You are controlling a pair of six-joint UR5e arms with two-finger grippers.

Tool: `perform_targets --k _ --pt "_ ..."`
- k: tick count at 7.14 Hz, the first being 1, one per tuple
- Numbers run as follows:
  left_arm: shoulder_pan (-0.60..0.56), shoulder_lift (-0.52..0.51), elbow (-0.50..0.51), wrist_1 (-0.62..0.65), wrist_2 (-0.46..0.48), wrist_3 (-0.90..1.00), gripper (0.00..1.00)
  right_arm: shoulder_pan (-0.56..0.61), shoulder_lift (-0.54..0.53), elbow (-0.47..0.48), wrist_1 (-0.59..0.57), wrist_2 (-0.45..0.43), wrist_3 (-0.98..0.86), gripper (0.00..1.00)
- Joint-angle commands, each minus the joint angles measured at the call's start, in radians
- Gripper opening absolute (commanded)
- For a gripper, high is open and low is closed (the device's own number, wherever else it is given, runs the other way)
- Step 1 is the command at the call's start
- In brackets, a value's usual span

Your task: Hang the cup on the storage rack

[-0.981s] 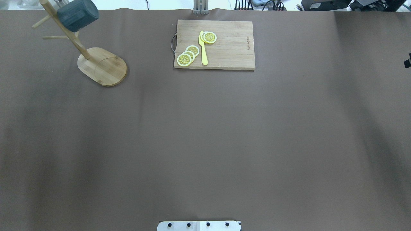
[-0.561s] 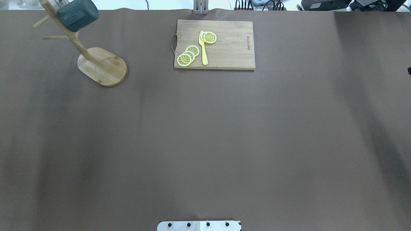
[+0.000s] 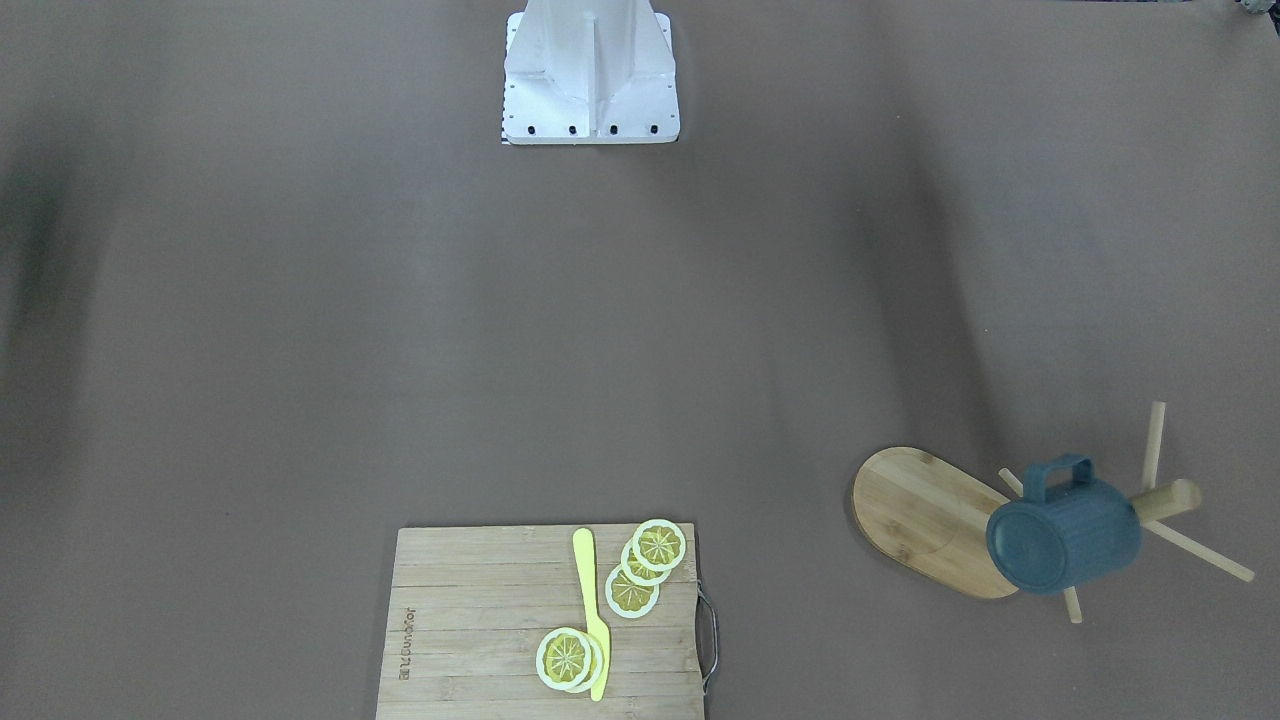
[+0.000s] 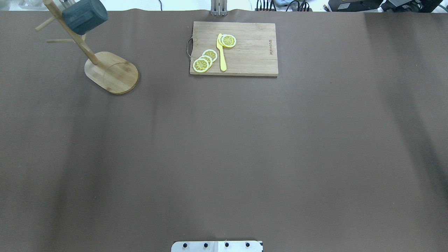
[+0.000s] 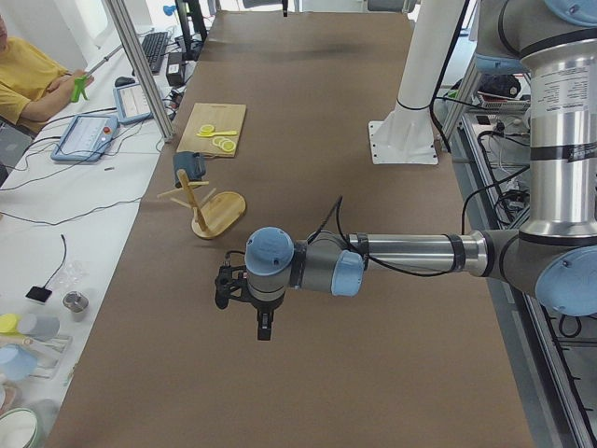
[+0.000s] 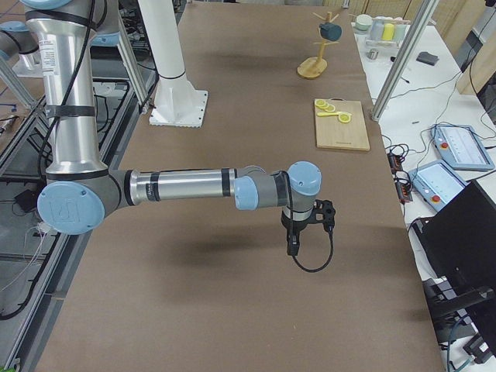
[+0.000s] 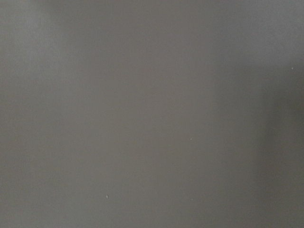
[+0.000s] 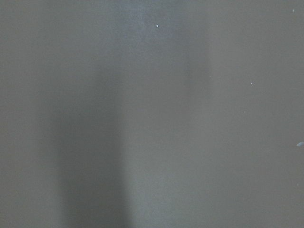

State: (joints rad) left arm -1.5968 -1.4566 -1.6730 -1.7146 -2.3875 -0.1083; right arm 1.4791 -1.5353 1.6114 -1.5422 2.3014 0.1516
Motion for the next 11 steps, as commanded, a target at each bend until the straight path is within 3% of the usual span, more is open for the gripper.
perform_targets --k 1,4,11 --pt "0.05 0.01 -0.01 0.007 -0.001 -0.001 0.98 0.036 -0.002 -0.004 -0.054 0.033 -0.059 1.0" --pt "0.107 -0.033 -0.004 0.006 0.005 -0.008 0.98 0.038 -0.037 -0.01 -0.044 0.035 -0.093 1.0" --pt "0.106 -0.022 -0.019 0.004 -0.004 -0.011 0.98 0.038 -0.016 -0.005 -0.044 0.029 -0.092 1.0"
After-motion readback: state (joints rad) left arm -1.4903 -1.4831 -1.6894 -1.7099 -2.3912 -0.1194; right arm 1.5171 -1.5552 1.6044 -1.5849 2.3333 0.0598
